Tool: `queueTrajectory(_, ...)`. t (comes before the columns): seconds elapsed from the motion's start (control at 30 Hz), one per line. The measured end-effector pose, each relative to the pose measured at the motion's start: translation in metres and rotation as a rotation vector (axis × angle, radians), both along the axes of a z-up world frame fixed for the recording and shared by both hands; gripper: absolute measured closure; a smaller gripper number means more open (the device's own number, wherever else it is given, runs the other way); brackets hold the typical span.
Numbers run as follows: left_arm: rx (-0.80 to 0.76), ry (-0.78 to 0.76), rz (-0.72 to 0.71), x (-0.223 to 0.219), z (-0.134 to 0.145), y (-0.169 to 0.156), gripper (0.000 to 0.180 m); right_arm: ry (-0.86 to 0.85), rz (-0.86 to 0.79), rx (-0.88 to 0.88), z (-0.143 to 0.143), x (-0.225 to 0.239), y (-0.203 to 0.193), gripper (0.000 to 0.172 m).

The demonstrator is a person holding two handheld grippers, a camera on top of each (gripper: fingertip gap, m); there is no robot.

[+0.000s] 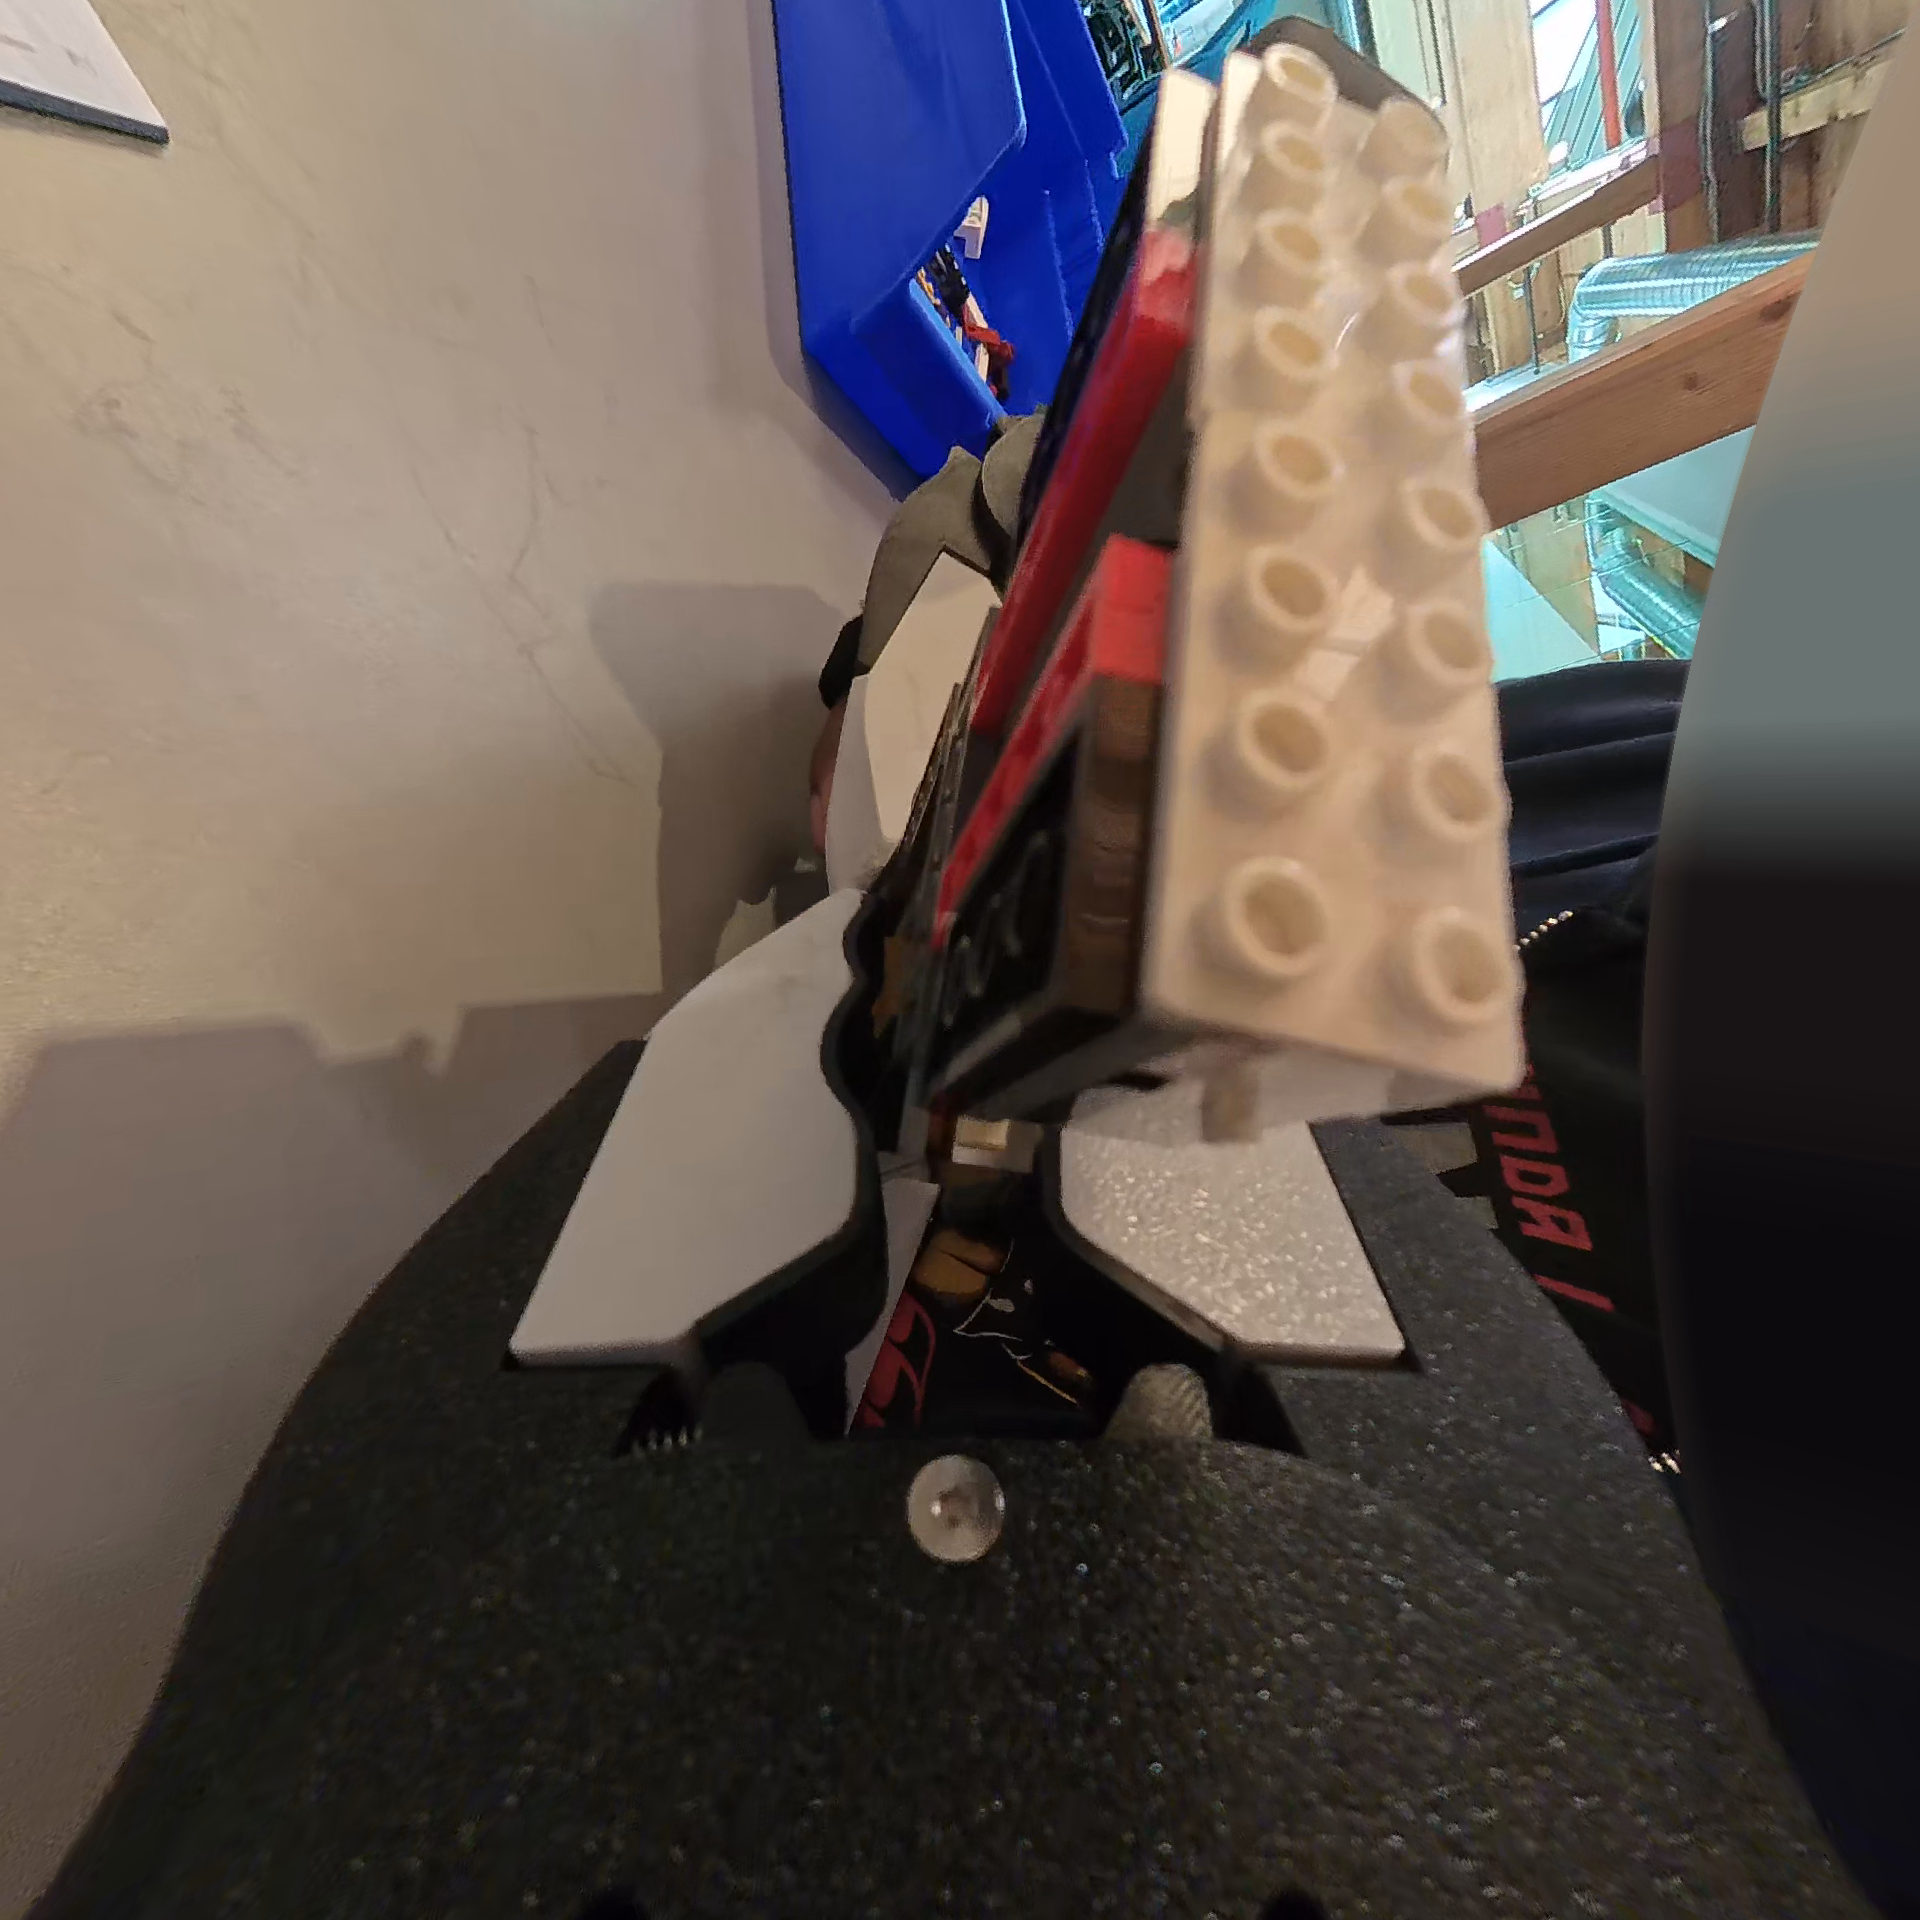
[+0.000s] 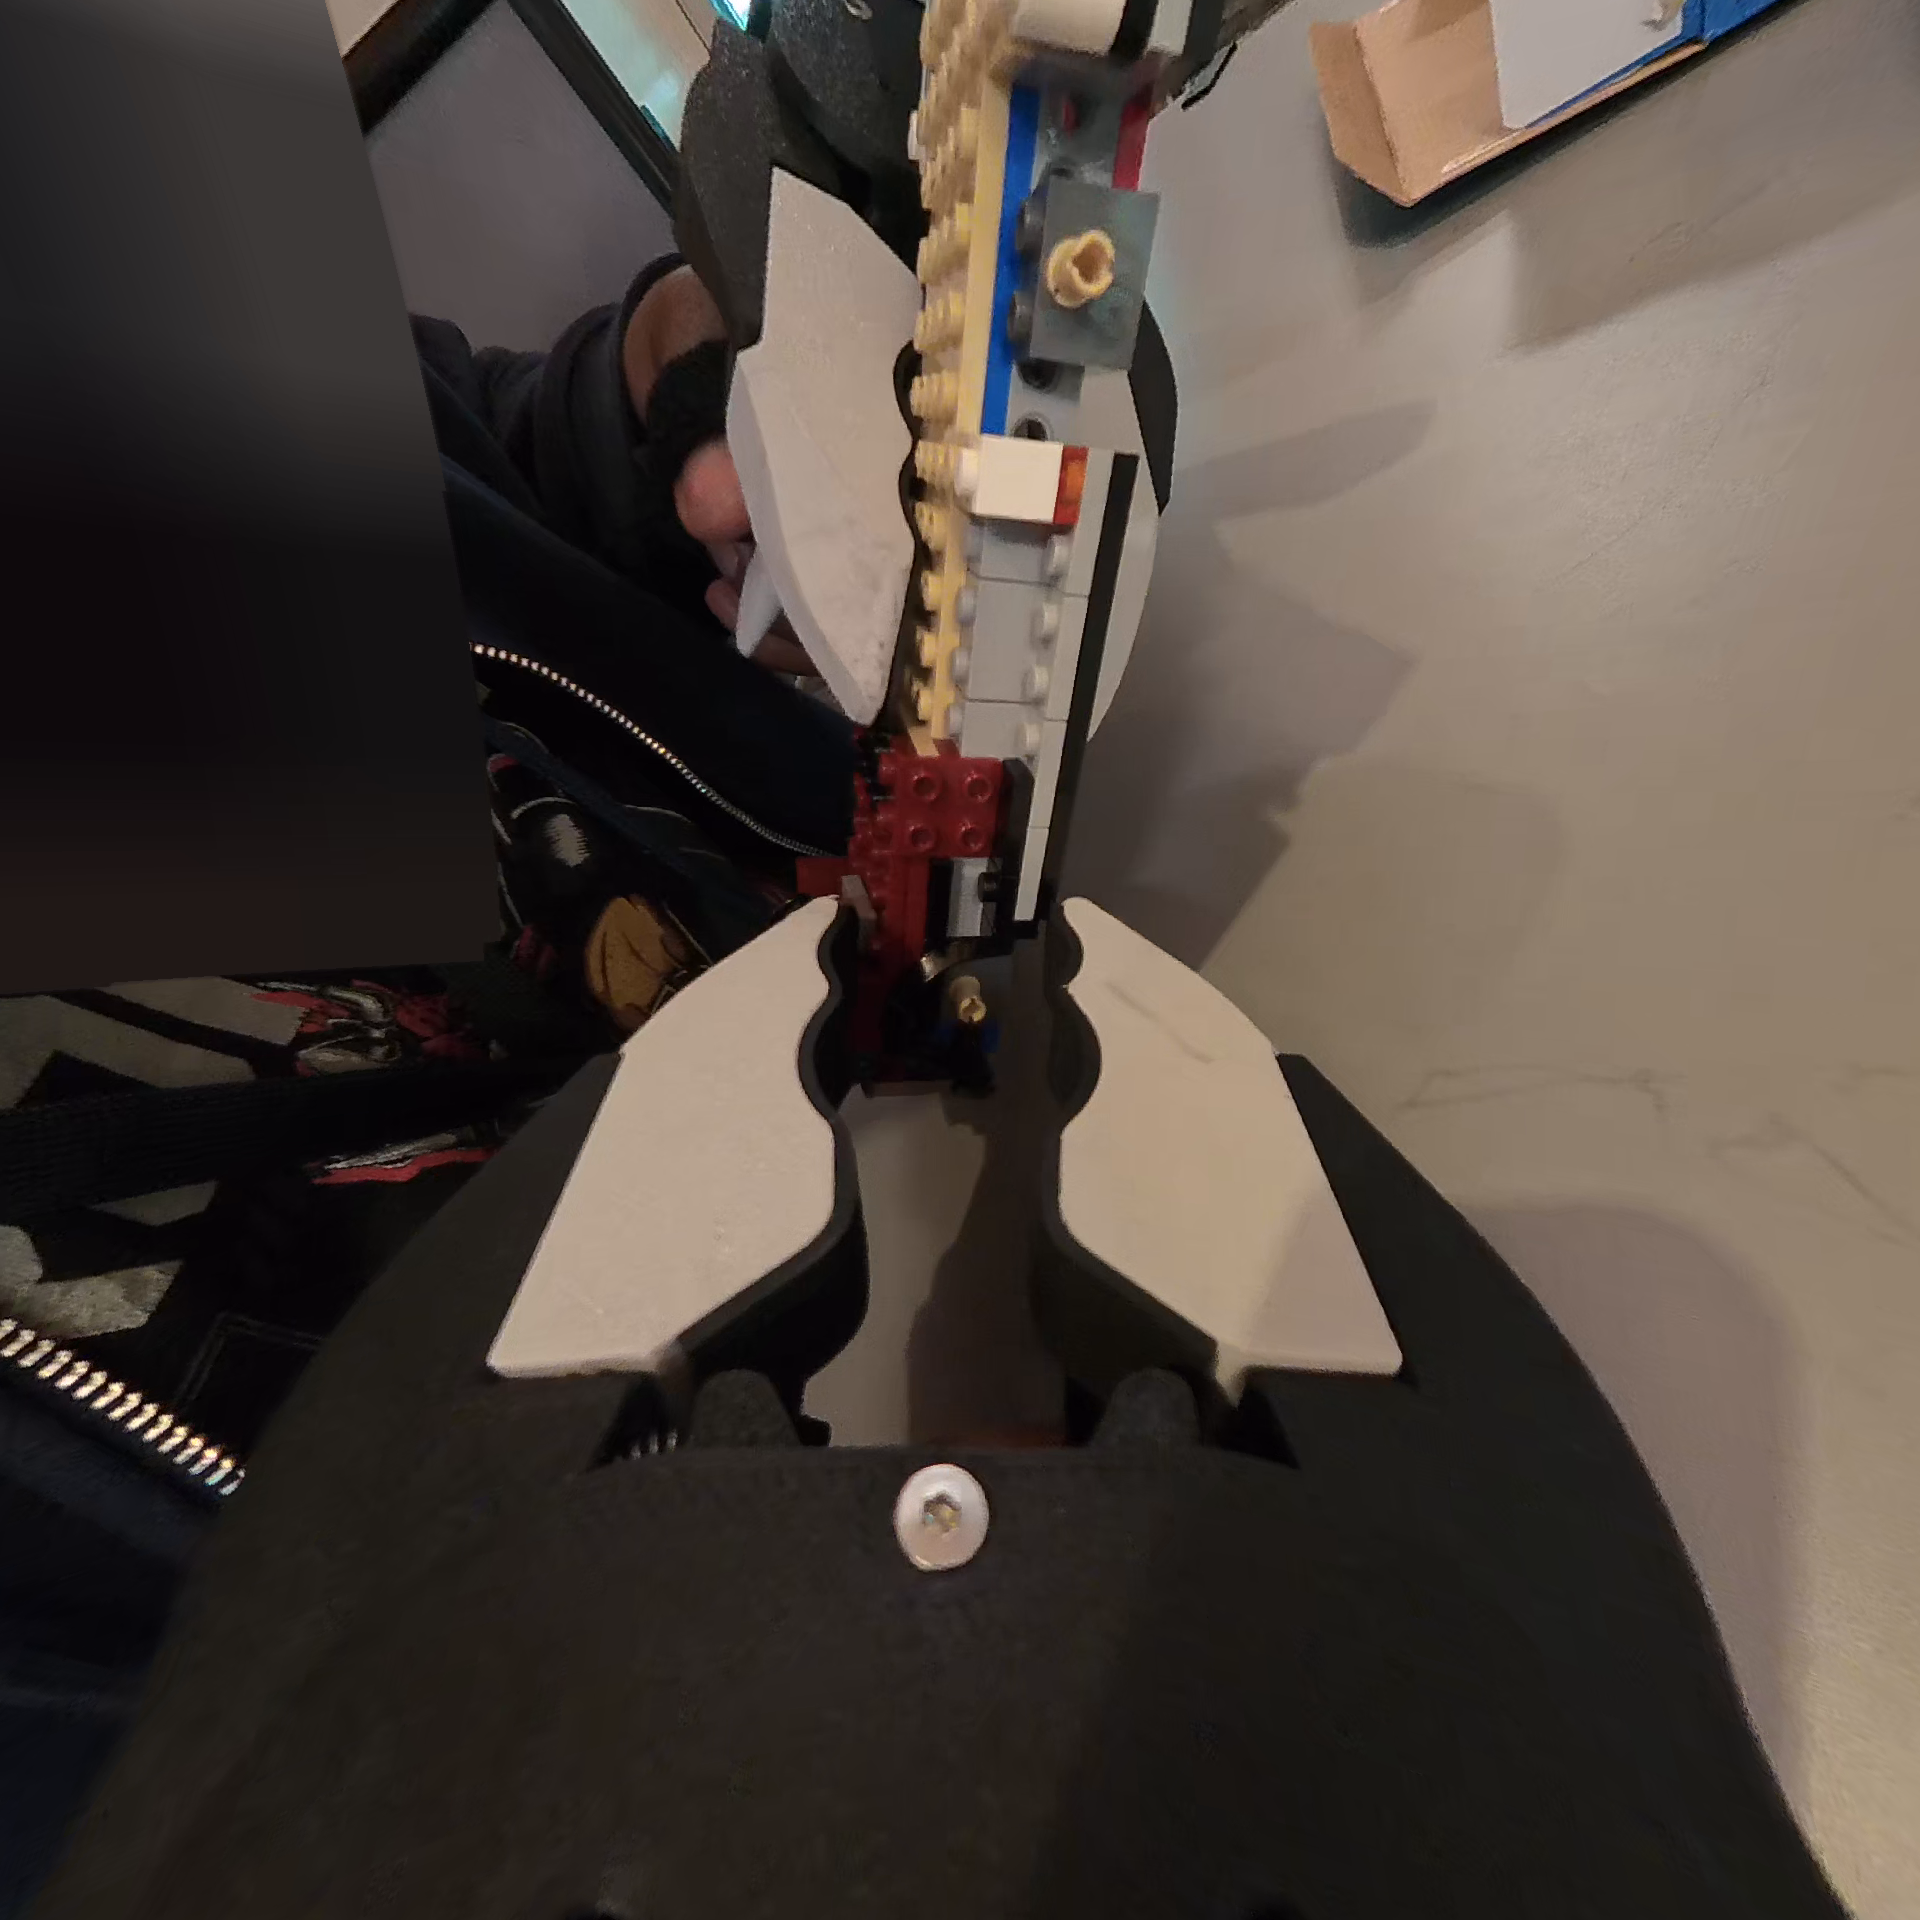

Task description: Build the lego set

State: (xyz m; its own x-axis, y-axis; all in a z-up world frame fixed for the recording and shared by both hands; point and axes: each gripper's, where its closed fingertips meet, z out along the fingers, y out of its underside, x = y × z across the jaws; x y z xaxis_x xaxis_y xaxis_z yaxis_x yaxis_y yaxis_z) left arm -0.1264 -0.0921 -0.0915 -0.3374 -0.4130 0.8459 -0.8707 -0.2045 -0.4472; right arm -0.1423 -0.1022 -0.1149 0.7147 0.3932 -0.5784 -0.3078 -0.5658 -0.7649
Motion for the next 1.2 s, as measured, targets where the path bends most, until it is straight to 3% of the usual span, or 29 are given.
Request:
queueTrajectory(0.8,-0.085,-0.067,0.155,0.013,0.0,0.01,0.153,0.119,-0.1,0.046,0.013,0.024,-0.003,0.131)
queueTrajectory(0.9,-0.088,-0.085,0.245,0.019,0.0,0.017,0.153,0.143,-0.2,0.056,0.016,0.038,-0.002,0.124)
queueTrajectory(1.03,-0.161,-0.109,0.473,0.035,0.002,0.037,0.153,0.173,-0.404,0.053,0.015,0.054,-0.001,0.117)
queueTrajectory(1.2,-0.392,-0.103,0.745,0.052,0.006,0.061,0.154,0.178,-0.628,0.036,0.007,0.055,0.005,0.108)
